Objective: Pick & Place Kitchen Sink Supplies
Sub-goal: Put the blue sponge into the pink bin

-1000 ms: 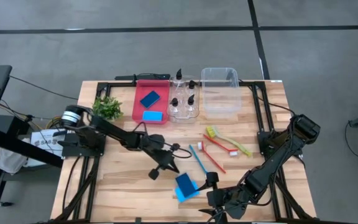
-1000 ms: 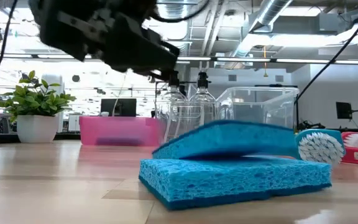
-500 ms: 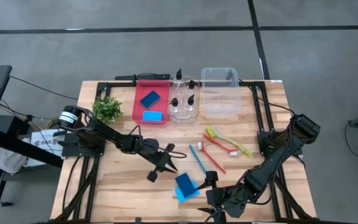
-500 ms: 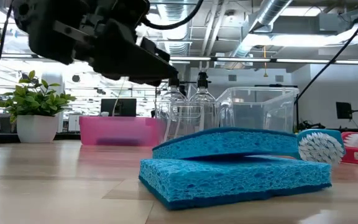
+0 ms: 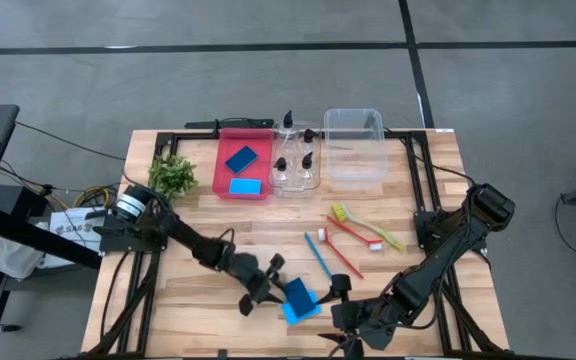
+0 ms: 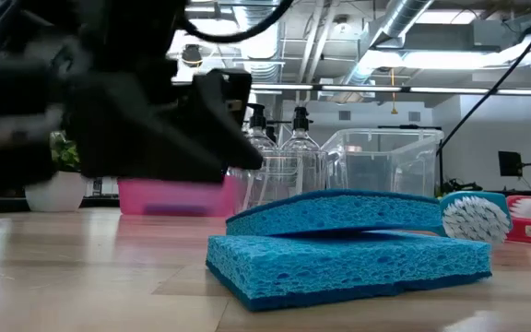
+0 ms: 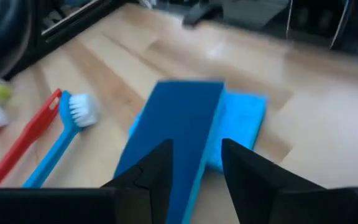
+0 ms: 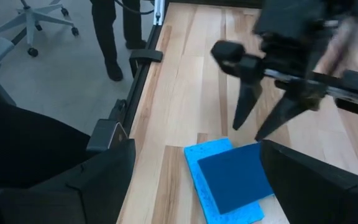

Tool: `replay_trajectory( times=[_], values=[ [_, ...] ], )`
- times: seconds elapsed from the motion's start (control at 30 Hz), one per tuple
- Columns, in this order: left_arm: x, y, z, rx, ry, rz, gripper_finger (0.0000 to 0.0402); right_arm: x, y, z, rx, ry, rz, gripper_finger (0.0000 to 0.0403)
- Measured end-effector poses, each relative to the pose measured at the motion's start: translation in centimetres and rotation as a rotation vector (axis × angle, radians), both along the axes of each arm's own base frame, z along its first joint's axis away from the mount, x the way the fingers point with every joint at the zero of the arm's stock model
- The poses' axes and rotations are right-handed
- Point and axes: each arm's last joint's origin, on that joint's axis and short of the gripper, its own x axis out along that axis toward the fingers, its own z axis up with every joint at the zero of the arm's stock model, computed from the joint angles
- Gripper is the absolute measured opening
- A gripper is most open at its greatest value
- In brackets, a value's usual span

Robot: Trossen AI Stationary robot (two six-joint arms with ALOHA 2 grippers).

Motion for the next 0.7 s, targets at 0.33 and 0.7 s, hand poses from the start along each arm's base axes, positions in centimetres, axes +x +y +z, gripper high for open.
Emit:
replay_trajectory(
  times=[0.33, 0.7],
  values=[
    [0.65, -0.16, -0.61, 0.121, -0.044, 0.08, 0.0137, 0.03, -0.05, -0.02, 0.0, 0.002, -0.003, 0.0337],
    [0.33, -0.56, -0.84, 0.128, -0.02, 0.059, 0.0133, 0.03, -0.05, -0.02, 0.001, 0.002, -0.002, 0.0337]
  ],
)
